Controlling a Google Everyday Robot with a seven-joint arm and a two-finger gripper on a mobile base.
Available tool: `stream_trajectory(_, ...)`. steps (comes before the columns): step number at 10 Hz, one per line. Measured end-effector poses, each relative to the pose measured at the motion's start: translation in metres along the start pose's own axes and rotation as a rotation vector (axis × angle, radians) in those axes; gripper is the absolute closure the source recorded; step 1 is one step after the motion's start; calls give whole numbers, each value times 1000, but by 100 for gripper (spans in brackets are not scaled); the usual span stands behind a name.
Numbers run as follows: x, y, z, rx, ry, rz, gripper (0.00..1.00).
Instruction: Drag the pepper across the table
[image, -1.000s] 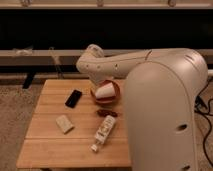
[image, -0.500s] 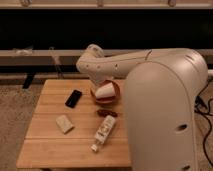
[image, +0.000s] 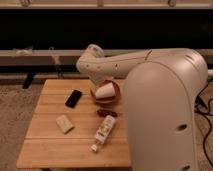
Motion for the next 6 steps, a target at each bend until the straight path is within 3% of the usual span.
stream_trajectory(2, 0, 4, 2, -19, 0, -25, 20)
stream_trajectory(6, 24, 55, -1, -138, 12, -132, 20)
